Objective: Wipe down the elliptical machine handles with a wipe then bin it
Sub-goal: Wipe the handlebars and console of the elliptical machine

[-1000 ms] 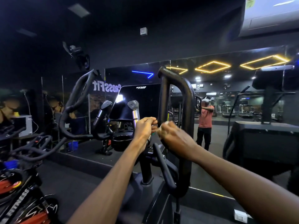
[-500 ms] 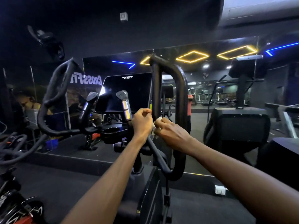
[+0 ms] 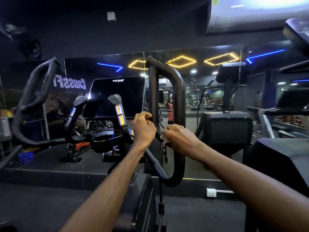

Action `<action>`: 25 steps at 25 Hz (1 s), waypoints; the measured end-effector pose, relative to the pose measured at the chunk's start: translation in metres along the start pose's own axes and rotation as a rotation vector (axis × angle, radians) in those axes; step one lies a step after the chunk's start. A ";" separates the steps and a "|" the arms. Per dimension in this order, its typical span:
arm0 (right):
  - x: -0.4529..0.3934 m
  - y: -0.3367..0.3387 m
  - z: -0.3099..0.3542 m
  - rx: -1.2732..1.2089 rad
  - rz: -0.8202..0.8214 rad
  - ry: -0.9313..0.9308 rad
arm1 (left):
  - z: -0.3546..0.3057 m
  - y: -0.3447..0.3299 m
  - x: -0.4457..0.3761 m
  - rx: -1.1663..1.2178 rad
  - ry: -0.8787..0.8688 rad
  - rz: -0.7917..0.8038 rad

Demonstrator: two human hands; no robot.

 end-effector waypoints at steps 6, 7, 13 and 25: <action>-0.004 0.007 0.000 -0.429 -0.254 -0.341 | 0.009 0.001 -0.012 0.032 -0.049 0.086; -0.009 0.013 -0.004 -0.516 -0.302 -0.374 | 0.010 0.001 -0.014 0.037 -0.054 0.095; -0.009 -0.007 -0.020 -0.721 -0.282 -0.532 | 0.012 0.002 -0.020 0.061 -0.074 0.165; -0.041 0.024 -0.050 -1.391 -0.868 -0.530 | 0.011 0.005 -0.040 0.090 -0.129 0.208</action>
Point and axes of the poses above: each hand's wrist, its own x-axis away from the middle knuckle, its own y-axis out of the back of the hand, z = x × y, the point moved 10 cm from there along -x, towards the middle knuckle, and after that the axes turned 14 degrees about z, right-handed, at the moved point
